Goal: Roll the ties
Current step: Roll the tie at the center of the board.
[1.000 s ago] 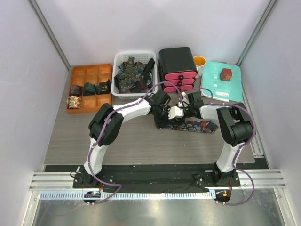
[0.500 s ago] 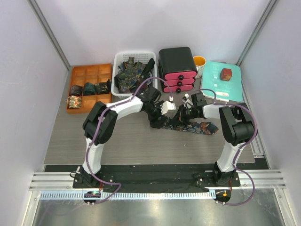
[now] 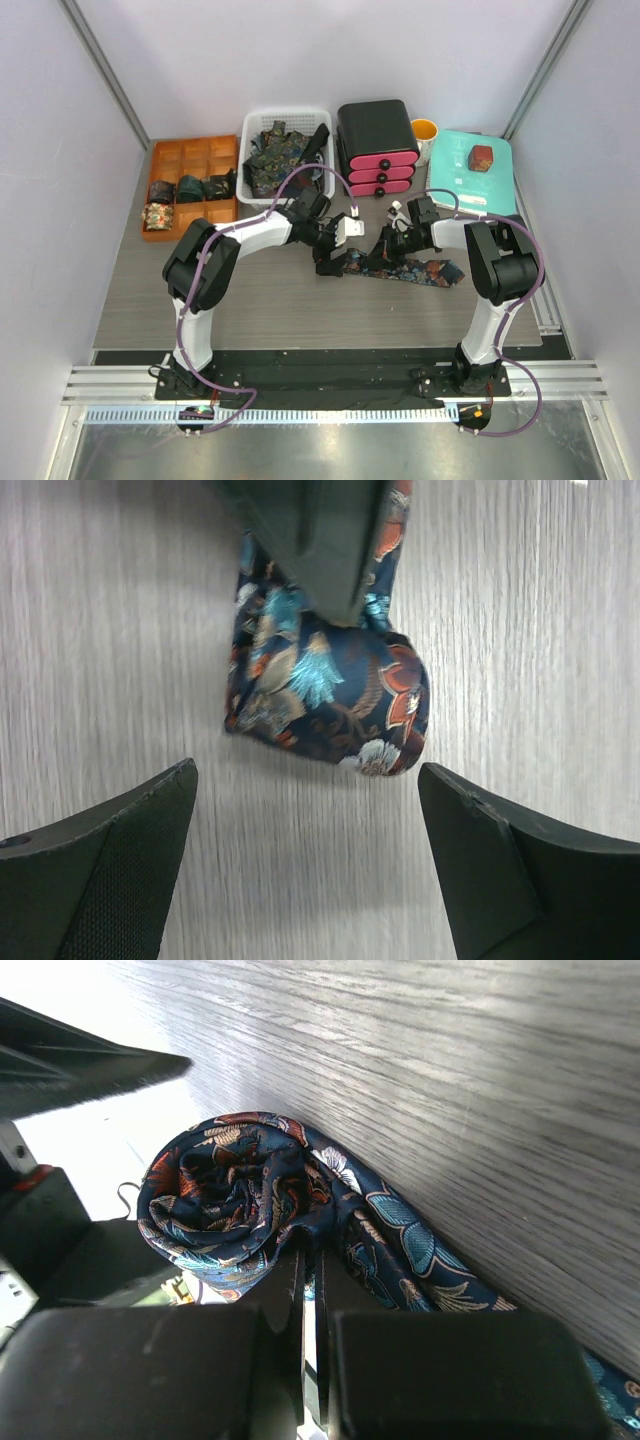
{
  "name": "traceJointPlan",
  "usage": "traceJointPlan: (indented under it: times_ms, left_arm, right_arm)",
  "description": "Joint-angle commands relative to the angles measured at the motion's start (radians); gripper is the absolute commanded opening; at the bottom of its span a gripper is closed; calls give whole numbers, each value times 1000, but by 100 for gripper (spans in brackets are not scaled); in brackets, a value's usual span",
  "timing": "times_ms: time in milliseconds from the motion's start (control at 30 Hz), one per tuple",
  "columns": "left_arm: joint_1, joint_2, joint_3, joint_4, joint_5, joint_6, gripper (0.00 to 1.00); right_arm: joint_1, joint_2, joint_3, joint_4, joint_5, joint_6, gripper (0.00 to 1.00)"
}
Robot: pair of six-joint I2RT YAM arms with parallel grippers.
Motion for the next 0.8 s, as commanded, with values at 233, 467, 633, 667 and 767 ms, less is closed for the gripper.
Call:
traceJointPlan:
  times_ms: [233,467,633,667,767]
  left_arm:
    - [-66,0,-30,191,-22,156,89]
    - [-74,9,-47,239,-28,150,92]
    - [-89,3,-47,215,-24,173,84]
    - [-92,4,-41,169,-22,185,75]
    - [-100,12,-7,83,-30,221,54]
  right_arm:
    - [1,66,-15,-72,172,-91,1]
    - [1,66,-12,-70,158,-94,1]
    - [9,72,9,-56,146,-89,1]
    - [11,72,12,-50,141,-85,1]
    - [15,70,28,-38,128,-71,1]
